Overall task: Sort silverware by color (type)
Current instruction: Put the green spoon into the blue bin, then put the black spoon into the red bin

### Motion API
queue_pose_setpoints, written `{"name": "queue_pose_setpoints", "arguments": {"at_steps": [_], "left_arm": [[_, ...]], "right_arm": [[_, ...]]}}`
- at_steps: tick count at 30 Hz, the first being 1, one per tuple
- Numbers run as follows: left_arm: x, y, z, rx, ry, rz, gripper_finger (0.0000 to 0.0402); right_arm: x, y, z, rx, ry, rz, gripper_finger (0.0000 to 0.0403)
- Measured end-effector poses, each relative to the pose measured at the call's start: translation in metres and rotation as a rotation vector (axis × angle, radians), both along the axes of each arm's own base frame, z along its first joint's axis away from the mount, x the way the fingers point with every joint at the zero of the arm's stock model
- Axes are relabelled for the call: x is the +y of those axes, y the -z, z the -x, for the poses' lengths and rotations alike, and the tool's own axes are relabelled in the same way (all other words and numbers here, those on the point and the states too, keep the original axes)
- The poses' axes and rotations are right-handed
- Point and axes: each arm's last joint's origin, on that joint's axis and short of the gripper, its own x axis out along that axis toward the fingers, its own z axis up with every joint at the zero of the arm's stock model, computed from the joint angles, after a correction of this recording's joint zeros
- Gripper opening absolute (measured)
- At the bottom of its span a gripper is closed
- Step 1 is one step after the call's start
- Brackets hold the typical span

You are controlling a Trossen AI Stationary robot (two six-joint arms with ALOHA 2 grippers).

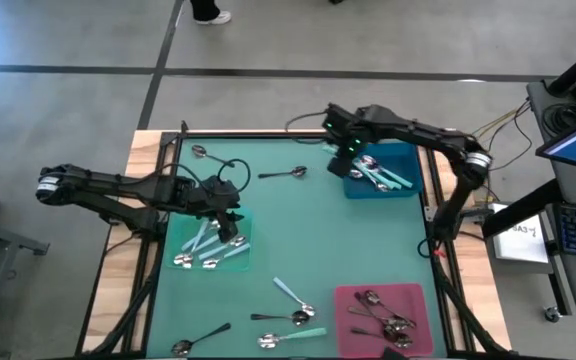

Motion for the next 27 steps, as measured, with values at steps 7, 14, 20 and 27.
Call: {"name": "queue_pose_setpoints", "arguments": {"at_steps": [7,14,20,27], "left_arm": [[0.000,-0.001,-0.001,-0.015,-0.006,-0.009,0.0152],[0.000,-0.001,-0.002,-0.022,-0.011,-0.007,0.0152],[-0.001,0.002,-0.001,-0.014,-0.009,0.040,0.0152],[-0.002,0.009,0.001,0.015,0.039,0.057,0.0152]], "right_arm": [[0.022,0.028,0.048,-0.015,0.105,-0.017,0.0040],[0.023,0.050,0.073,-0.047,0.172,0.034,0.0042],[0.023,0.065,0.081,0.011,0.191,0.072,0.0130],[0.022,0.054,0.080,-0.020,0.225,0.081,0.0192]]}}
